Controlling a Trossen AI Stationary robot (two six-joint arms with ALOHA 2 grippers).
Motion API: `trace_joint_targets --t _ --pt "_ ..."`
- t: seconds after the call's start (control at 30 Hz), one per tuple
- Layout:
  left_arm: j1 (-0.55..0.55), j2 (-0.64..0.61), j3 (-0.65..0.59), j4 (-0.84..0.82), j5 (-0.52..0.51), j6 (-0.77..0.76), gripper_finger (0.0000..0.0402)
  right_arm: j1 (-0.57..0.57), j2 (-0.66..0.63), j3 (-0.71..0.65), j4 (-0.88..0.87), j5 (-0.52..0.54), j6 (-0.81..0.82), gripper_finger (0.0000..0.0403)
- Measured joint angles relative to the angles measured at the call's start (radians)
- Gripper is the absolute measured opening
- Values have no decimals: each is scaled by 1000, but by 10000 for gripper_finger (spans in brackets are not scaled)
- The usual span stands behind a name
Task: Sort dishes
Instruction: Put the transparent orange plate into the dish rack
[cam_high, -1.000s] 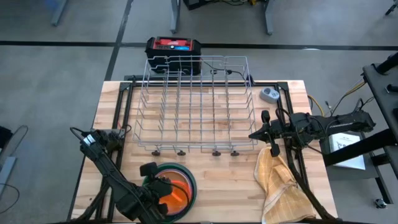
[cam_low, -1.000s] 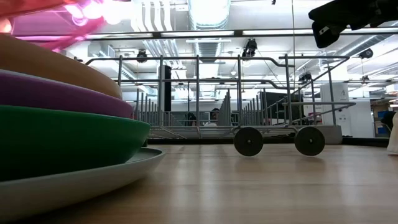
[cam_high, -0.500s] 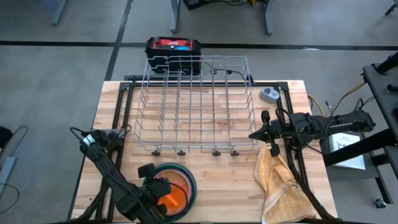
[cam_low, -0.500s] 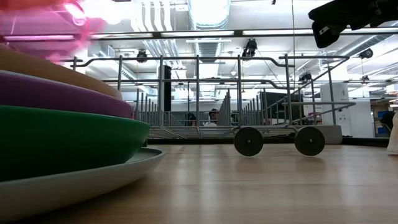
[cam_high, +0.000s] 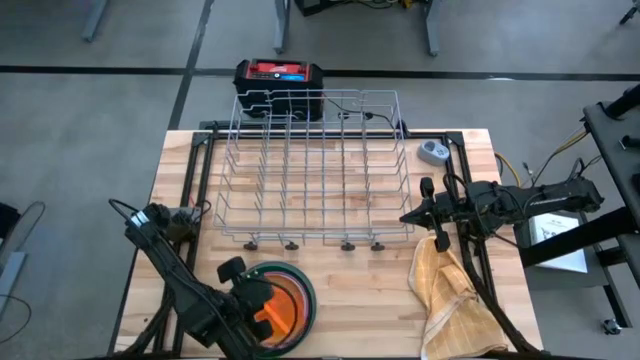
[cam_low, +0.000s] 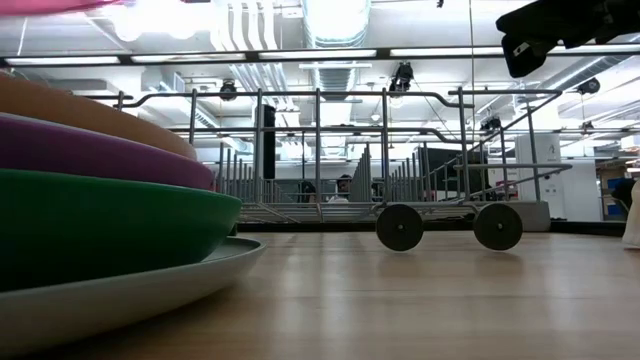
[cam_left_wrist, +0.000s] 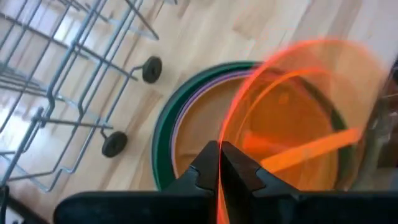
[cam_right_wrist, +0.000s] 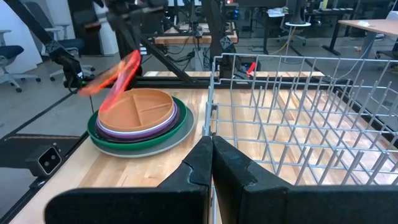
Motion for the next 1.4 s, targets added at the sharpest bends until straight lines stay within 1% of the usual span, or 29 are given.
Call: trace_joint_targets --t 0.1,0.23,0.27,0.33,0.37,0.47,0.6,0.67,0.8,0.9,1.1,1.17,1.27,1.33,1.4 --pt "7 -6 -31 -3 53 -19 0 0 0 0 0 0 0 2" --pt "7 -1 -68 -1 78 -45 0 0 0 0 0 0 2 2" --pt "7 -1 -68 -1 71 -54 0 0 0 0 0 0 2 2" --pt "1 -3 -68 0 5 -64 0 0 0 0 0 0 2 2" --pt "1 -3 -71 7 -6 -66 0 0 0 0 0 0 2 2" --pt "3 -3 -87 6 71 -80 0 0 0 0 0 0 2 2" --pt "2 -3 -116 7 80 -153 2 0 0 0 0 0 2 2" --pt "2 -3 -129 8 81 -172 9 0 0 0 0 0 2 2" --pt "2 -3 -152 9 81 -174 23 0 0 0 0 0 2 2" --pt "2 -3 -171 10 80 -191 24 0 0 0 0 0 1 2" --pt "5 -3 -180 18 80 -171 25 0 0 0 0 0 1 2" --pt "5 -3 -180 63 80 -140 25 0 0 0 0 0 1 2" --pt "5 -3 -199 198 82 -45 25 0 0 0 0 0 -3 2" --pt "5 -3 -230 302 96 18 25 0 0 0 0 0 -4 2" --pt "9 -3 -278 384 126 50 23 0 0 0 0 0 -7 2"
